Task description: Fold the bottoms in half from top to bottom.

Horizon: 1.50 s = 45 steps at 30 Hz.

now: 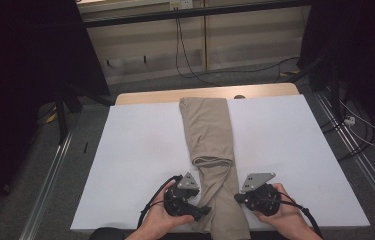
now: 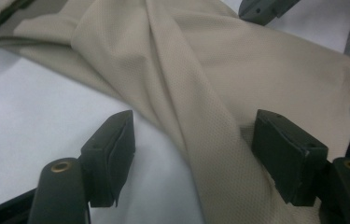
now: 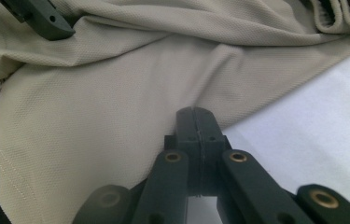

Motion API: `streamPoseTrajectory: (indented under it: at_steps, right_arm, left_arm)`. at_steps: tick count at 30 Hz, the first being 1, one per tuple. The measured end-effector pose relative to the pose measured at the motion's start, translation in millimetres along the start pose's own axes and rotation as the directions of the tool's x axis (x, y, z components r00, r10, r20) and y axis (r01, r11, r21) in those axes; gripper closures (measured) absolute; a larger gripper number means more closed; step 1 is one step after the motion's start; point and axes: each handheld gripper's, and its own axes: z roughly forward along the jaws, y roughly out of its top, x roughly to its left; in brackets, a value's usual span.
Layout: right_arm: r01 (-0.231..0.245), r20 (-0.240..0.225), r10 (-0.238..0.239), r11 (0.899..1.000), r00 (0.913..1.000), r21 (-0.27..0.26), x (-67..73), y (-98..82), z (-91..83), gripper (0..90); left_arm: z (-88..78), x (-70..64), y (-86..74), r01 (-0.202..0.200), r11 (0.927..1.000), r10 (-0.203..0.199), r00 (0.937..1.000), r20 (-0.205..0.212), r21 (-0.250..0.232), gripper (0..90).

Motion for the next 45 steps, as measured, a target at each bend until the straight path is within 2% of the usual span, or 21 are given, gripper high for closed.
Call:
streamPoseTrajectory:
  at_steps: [3,5,6,8,9,10,13,15,19,21,22,24,28,29,30,31,33,35,40,42,45]
  right_arm:
    - [-0.037,-0.018,0.037,0.999,0.9992,0.001,-5.3,-1.0,-3.3,90.0]
    - [-0.073,-0.041,0.072,0.997,0.9966,-0.017,-12.5,-4.0,-9.2,90.0]
    - [-0.084,-0.04,0.083,0.996,0.9957,-0.017,-15.5,-5.4,-11.7,90.0]
    - [-0.097,-0.037,0.096,0.995,0.9947,-0.022,-20.1,-7.6,-14.2,90.0]
    - [-0.096,-0.038,0.096,0.995,0.9946,-0.005,-21.5,-8.0,-13.8,90.0]
    - [-0.094,-0.053,0.095,0.995,0.994,0.026,-23.0,-8.7,-12.1,90.0]
    - [-0.121,-0.046,0.121,0.993,0.9915,0.013,-24.5,-11.6,-11.9,86.6]
    - [-0.127,-0.05,0.125,0.991,0.9908,-0.041,-22.9,-8.7,-17.5,82.0]
    - [-0.103,-0.105,0.093,0.991,0.9901,-0.088,-14.1,-3.0,-21.3,78.8]
    - [-0.096,-0.125,0.086,0.992,0.9884,-0.076,-10.0,-2.3,-17.5,75.9]
    - [-0.093,-0.133,0.084,0.993,0.9876,-0.066,-8.8,-1.8,-15.2,72.3]
    - [-0.081,-0.114,0.074,0.995,0.9907,-0.057,-7.7,-0.1,-13.0,73.0]
    - [-0.103,-0.113,0.092,0.99,0.9894,-0.096,-13.0,2.2,-18.9,73.9]
    - [-0.11,-0.105,0.099,0.988,0.9895,-0.106,-14.2,2.0,-20.5,73.9]
    - [-0.119,-0.101,0.108,0.986,0.989,-0.112,-15.9,1.5,-21.5,73.9]
    - [-0.126,-0.095,0.116,0.985,0.9887,-0.115,-17.4,0.8,-22.3,73.9]
    - [-0.134,-0.091,0.124,0.984,0.9881,-0.113,-19.1,-0.6,-23.0,73.7]
    - [-0.139,-0.089,0.129,0.984,0.9876,-0.114,-19.1,-1.3,-23.6,73.7]
    - [-0.138,-0.138,0.121,0.982,0.9831,-0.127,-11.5,2.9,-23.3,73.3]
    - [-0.119,-0.19,0.091,0.982,0.9775,-0.144,-2.1,7.6,-21.6,72.1]
    - [-0.062,-0.234,0.029,0.988,0.9719,-0.139,16.1,18.7,-12.9,70.0]
  left_arm:
    - [0.0,-0.4,-0.9,-0.011,0.9999,0.01,0.9999,-0.011,-0.008,36.1]
    - [-0.3,-0.9,-0.3,-0.034,0.9994,0.034,0.9992,-0.021,0.01,36.3]
    - [-0.9,-0.9,0.2,-0.063,0.9976,0.064,0.9976,-0.028,0.029,36.3]
    - [-0.9,-2.8,0.2,-0.086,0.9955,0.089,0.9943,-0.059,0.039,39.6]
    - [0.2,-4.1,0.1,-0.055,0.9983,0.056,0.9971,-0.053,0.019,39.3]
    - [-0.1,-3.7,0.1,-0.046,0.9988,0.047,0.9977,-0.048,0.018,38.3]
    - [-3.7,-3.0,-0.4,-0.023,0.9996,0.023,0.9996,-0.017,0.018,40.9]
    - [-7.9,-3.6,-1.8,-0.009,0.9999,0.009,0.9986,0.052,0.005,68.0]
    - [-15.9,-8.2,0.1,-0.017,0.9997,0.018,0.995,0.098,-0.017,87.0]
    - [-15.9,-11.5,3.1,0.007,0.9991,-0.001,0.99,0.141,-0.042,88.7]
    - [-15.2,-14.9,5.3,0.007,0.9987,0.001,0.9879,0.155,-0.05,88.7]
    - [-13.4,-22.3,10.5,0.008,0.9975,0.004,0.9844,0.176,-0.07,88.6]
    - [-2.1,-32.1,19.2,0.037,0.9942,-0.014,0.9745,0.224,-0.101,86.7]
    - [2.3,-32.8,20.6,0.055,0.9935,-0.029,0.97,0.241,-0.1,82.0]
    - [6.6,-33.3,21.9,0.084,0.9921,-0.058,0.9637,0.261,-0.092,72.0]
    - [9.2,-33.8,22.9,0.085,0.9936,-0.061,0.9588,0.277,-0.075,61.1]
    - [7.7,-34.6,23.1,0.068,0.9932,-0.04,0.9628,0.267,-0.095,65.8]
    - [-0.3,-28.6,23.7,0.095,0.9875,-0.056,0.9581,0.281,-0.126,63.7]
    - [-27.9,-3.7,16.3,0.15,0.9702,-0.11,0.9727,0.204,-0.19,52.8]
    - [-33.6,7.0,9.5,0.144,0.9722,-0.121,0.9844,0.127,-0.185,48.8]
    - [-35.5,23.0,-0.2,0.154,0.9754,-0.146,0.9875,0.061,-0.158,44.5]
